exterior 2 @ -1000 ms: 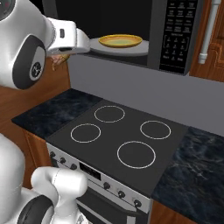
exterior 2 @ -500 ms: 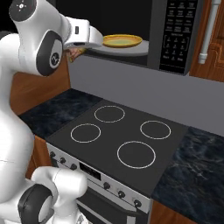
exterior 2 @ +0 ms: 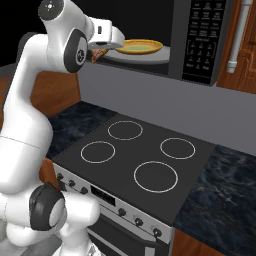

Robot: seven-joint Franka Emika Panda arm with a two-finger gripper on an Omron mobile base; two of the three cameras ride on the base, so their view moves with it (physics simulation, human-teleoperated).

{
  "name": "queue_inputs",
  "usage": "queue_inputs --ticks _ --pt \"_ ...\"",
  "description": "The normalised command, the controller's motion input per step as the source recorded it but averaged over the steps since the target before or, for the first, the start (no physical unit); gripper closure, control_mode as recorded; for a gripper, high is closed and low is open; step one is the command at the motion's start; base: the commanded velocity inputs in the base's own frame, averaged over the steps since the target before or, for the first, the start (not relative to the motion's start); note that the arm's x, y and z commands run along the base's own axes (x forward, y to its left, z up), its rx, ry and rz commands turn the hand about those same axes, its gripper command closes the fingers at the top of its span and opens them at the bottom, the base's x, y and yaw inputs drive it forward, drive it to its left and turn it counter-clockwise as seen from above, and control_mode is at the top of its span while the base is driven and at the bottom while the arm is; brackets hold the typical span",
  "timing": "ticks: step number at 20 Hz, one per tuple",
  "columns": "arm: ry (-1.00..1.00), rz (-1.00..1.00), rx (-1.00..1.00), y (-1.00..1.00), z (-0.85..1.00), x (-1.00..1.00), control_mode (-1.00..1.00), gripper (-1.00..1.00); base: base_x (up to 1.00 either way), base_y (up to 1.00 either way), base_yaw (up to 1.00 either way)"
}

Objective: Transport the chicken drumstick from the fridge to the microwave and turn on the microwave.

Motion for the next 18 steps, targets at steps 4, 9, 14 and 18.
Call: queue_inputs --ticks 4,9,14,18 --pt "0.05 0.00 0.00 0.00 0.00 0.77 -1.00 1.00 0.00 0.00 0.00" --pt "0.04 0.00 0.01 -0.03 0.00 0.71 -1.00 1.00 0.00 0.00 0.00" --pt "0.03 0.00 0.02 -0.11 0.00 0.60 -1.00 1.00 0.00 0.00 0.00" --pt "0.00 0.00 0.00 -0.14 0.00 0.53 -1.00 1.00 0.00 0.00 0.00"
